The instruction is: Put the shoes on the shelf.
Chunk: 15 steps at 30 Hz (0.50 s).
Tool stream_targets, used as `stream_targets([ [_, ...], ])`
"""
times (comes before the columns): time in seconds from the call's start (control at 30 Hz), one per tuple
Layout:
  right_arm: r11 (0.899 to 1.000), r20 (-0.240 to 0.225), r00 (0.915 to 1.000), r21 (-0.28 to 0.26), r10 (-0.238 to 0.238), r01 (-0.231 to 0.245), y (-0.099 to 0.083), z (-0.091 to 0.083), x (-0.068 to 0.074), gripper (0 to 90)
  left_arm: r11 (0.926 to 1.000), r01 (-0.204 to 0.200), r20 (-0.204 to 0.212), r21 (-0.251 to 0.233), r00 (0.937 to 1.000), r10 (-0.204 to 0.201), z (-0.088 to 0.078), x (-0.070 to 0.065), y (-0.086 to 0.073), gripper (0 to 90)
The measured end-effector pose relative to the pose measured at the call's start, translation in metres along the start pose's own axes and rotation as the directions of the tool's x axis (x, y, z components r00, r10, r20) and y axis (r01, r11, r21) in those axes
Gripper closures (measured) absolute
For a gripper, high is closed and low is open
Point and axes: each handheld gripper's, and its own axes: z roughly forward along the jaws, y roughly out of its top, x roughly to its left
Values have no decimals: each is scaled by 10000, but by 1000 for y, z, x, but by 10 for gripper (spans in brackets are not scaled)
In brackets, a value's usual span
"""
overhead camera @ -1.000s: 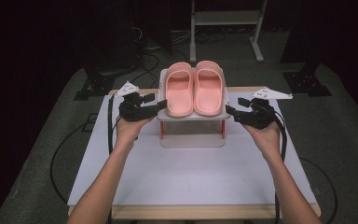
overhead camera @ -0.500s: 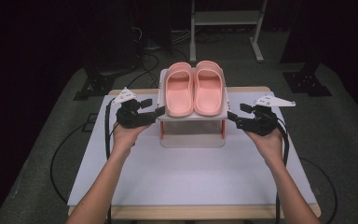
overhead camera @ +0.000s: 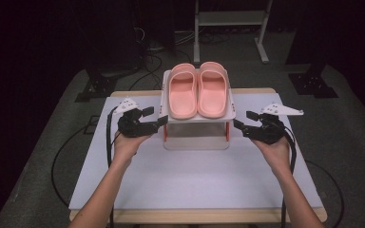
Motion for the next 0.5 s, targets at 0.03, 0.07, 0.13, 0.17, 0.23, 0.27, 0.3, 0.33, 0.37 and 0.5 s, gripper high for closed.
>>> stream_targets([
  [0.03, 10000, -4, 10000, -48, -11, 11, -3, -1, 0, 336, 10000, -13, 5, 38, 10000, 13, -1, 0, -3, 250],
  [0.07, 10000, -1, 10000, -12, 8, -8, -4, -2, 0, 335, 10000, -7, 27, 28, 10000, 7, -1, -1, -5, 249],
  [0.13, 10000, -9, 10000, -29, -31, 31, -5, -2, -1, 334, 10000, -6, 38, 28, 10000, 6, -2, -1, -6, 243],
  [0.17, 10000, 10, 10000, 0, -7, 7, -8, -4, -1, 332, 10000, -24, 38, 10, 10000, 24, -3, -2, -10, 240],
  [0.23, 10000, 19, 10000, 40, 30, -30, -9, -4, -1, 328, 10000, -19, 67, 12, 10000, 19, -3, -2, -11, 235],
  [0.27, 10000, 26, 10000, 44, -20, 20, -11, -5, -2, 325, 10000, -40, 91, 18, 10000, 40, -4, -3, -13, 233],
  [0.3, 10000, 44, 10000, 87, 8, -9, -14, -6, -3, 320, 9999, -82, 99, 65, 9999, 82, -4, -4, -16, 228],
  [0.33, 10000, 44, 10000, 87, 8, -9, -14, -6, -3, 320, 9999, -82, 99, 65, 9999, 82, -4, -4, -16, 226],
  [0.37, 9999, 54, 10000, 103, 44, -45, -17, -7, -4, 317, 10000, -63, 122, 56, 9999, 63, -5, -4, -18, 225],
  [0.5, 9997, 99, 9999, 215, 121, -124, -23, -9, -6, 304, 10000, -40, 120, 64, 9999, 39, -7, -4, -23, 211],
])
